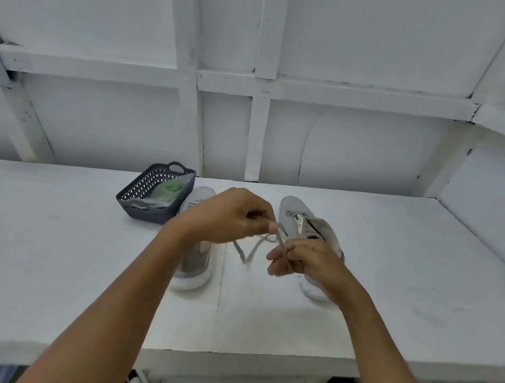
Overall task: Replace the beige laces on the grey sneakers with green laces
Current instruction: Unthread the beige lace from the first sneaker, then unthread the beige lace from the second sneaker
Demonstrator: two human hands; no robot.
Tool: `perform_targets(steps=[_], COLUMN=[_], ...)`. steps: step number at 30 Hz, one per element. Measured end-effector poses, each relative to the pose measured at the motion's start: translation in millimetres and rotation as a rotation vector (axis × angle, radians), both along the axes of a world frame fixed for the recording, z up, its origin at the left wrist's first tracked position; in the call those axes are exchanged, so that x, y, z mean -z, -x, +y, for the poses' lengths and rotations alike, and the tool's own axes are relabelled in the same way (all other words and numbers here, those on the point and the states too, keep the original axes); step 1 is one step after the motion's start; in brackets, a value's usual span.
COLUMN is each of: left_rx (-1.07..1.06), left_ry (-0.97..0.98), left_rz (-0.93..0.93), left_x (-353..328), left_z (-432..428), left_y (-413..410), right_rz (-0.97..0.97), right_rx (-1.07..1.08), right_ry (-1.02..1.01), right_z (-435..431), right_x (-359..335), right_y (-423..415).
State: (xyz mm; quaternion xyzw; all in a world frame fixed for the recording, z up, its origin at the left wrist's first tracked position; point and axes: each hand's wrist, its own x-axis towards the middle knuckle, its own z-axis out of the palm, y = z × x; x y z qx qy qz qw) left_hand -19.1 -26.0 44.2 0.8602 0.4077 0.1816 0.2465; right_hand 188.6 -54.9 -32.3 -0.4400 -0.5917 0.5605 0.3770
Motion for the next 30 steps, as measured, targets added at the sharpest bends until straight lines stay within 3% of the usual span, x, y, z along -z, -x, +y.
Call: perform_targets(steps=[5, 10, 12, 16, 18, 20, 25, 30], left_rx=[-0.134, -0.082, 0.009, 0.161, 0.185, 0.158, -0.025, -0.156], left_ry=[0.006, 0.041, 0.106, 0.167, 0.16, 0.121, 0.063, 0.082], left_rz=[-0.222, -0.041, 0.063, 0.185, 0.162, 0.092, -0.144, -0.194], left_x=[24.6, 74.8, 82.4, 67.8, 48.4, 31.6, 25.1, 71.8], left_z=[3.8, -11.7, -22.9, -36.2, -38.7, -39.1, -25.1, -24.3], left_y=[9.4, -10.5, -17.4, -22.1, -20.7, -16.8, -2.3, -5.3], right_rz=[0.303, 0.699, 0.658, 0.196, 0.002, -0.073, 0.067, 0.508], right_rx=[-0.159, 0.015, 0.131, 0.299, 0.278, 0.247, 0.08, -0.013], right_ry=[0.113, 0.075, 0.022, -0.121, -0.155, -0.142, -0.043, 0.053], right_z=[-29.3, -34.6, -33.1, -40.8, -46.7, -52.1, -61.8, -61.7], right_x=[-7.8, -6.2, 0.3, 16.3, 21.6, 25.1, 27.9, 25.0], right_y=[0.8, 2.6, 3.4, 2.1, 3.8, 6.7, 7.5, 0.9])
